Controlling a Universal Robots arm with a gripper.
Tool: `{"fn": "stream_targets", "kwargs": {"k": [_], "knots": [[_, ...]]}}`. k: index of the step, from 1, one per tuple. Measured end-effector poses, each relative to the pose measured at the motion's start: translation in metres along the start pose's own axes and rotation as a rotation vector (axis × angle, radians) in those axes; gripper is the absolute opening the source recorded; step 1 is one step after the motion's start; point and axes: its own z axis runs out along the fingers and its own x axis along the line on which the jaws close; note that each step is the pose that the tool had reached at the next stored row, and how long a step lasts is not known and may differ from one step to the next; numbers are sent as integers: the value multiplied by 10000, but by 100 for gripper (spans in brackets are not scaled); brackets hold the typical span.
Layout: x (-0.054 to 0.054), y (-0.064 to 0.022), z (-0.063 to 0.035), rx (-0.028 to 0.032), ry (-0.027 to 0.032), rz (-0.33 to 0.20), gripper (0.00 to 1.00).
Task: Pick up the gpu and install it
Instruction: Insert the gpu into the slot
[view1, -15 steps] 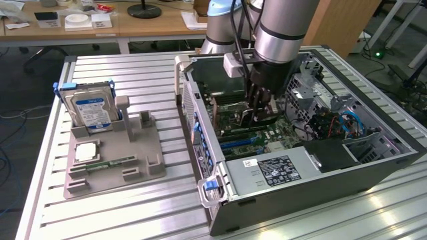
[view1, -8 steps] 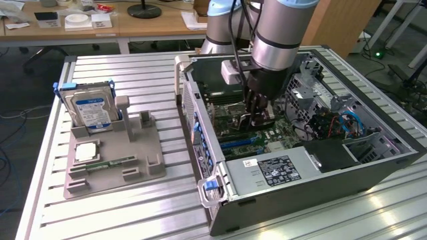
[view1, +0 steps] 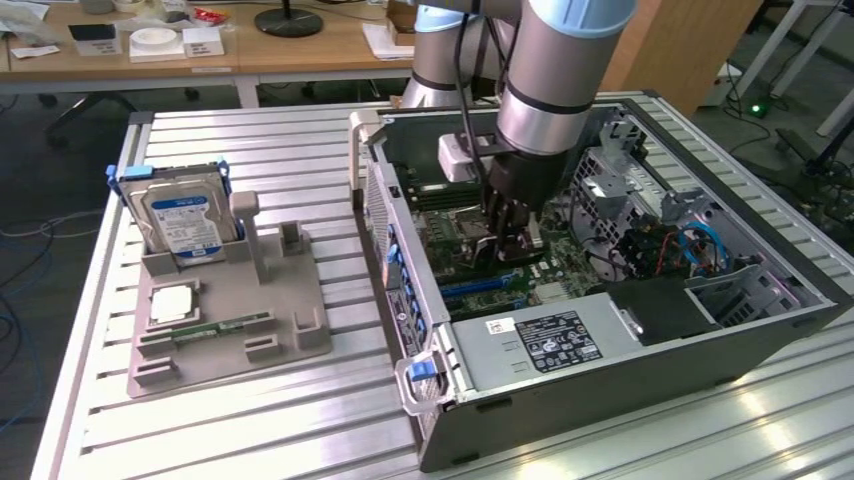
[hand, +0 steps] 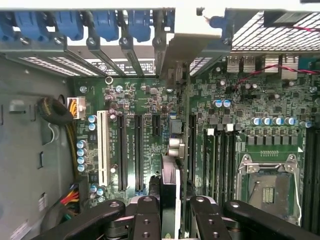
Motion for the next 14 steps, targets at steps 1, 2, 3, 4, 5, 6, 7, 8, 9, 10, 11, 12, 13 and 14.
{"fn": "stream_targets", "kwargs": {"k": [1, 2, 3, 4, 5, 6, 7, 8, 9, 10, 11, 12, 13, 14], "knots": [[0, 1, 18, 0, 0, 0, 27], [1, 3, 36, 0, 1, 0, 27], [1, 4, 50, 0, -1, 0, 27], [3, 4, 56, -1, 2, 0, 27], [11, 4, 63, -1, 1, 0, 27], [16, 5, 69, -1, 0, 1, 27], [16, 5, 71, 0, -1, 3, 27], [16, 5, 71, -1, 0, 3, 27], [17, 4, 71, -1, 1, 1, 27], [17, 4, 71, -1, 1, 0, 27], [18, 3, 72, 0, 0, 1, 27], [27, 2, 72, 0, -1, -3, 27], [29, 2, 73, 1, -2, -2, 27], [29, 5, 73, 0, -1, 1, 27]]}}
